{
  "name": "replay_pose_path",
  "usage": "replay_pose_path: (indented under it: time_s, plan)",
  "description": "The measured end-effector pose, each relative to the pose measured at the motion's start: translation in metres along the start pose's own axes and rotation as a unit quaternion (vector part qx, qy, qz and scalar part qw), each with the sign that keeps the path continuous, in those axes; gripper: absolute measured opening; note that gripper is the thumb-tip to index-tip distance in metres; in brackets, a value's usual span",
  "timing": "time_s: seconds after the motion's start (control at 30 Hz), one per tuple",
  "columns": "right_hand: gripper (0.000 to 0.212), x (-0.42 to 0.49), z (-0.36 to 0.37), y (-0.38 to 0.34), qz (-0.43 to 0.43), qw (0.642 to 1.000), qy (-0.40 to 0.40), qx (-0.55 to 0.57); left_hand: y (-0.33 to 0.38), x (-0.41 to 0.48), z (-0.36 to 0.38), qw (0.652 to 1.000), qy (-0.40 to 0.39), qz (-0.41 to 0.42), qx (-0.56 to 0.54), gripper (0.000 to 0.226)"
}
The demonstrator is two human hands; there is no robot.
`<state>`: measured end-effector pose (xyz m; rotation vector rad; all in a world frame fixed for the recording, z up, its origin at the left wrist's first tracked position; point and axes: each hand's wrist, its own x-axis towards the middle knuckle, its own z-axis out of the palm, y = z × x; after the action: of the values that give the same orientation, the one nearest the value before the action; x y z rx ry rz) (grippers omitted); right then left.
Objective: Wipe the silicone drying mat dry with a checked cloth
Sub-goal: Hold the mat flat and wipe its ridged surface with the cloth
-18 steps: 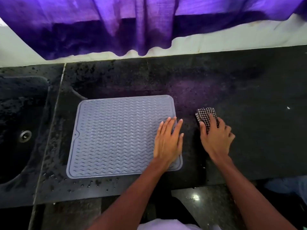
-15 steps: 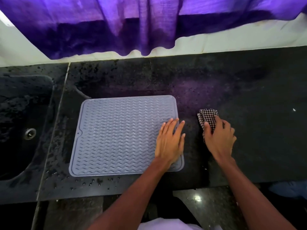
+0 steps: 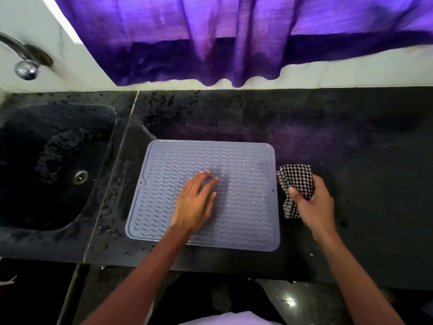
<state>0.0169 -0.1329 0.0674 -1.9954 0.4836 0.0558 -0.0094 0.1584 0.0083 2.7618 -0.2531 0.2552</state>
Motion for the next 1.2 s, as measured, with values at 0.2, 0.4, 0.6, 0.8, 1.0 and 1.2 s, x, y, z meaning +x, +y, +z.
replay_pose_path:
  time_s: [0.2, 0.4, 0.6, 0.8, 1.0, 1.2]
  plan:
    - [0.043, 0.007, 0.033, -0.028, -0.086, 0.993, -0.023, -0.072, -0.087, -0.031, -0.029, 0.991, 0.070, -0.112, -0.006, 0.045]
    - [0.047, 0.046, 0.070, -0.057, -0.156, 0.961, 0.027, -0.228, -0.134, -0.039, -0.030, 0.990, 0.026, -0.136, -0.001, 0.060]
    - [0.056, 0.066, 0.100, -0.059, -0.117, 0.918, 0.031, -0.378, -0.135, -0.042, -0.026, 0.990, 0.019, -0.136, 0.023, 0.062]
    - [0.058, 0.071, 0.111, -0.059, -0.130, 0.918, 0.058, -0.370, -0.134, -0.042, -0.022, 0.990, 0.032, -0.132, 0.037, 0.059]
    - [0.061, 0.070, 0.129, -0.065, -0.171, 0.917, 0.059, -0.356, -0.136, -0.042, -0.021, 0.991, 0.031, -0.128, 0.030, 0.062]
    - [0.063, 0.069, 0.163, -0.079, -0.230, 0.911, -0.013, -0.341, -0.137, -0.043, -0.021, 0.991, 0.024, -0.130, 0.021, 0.070]
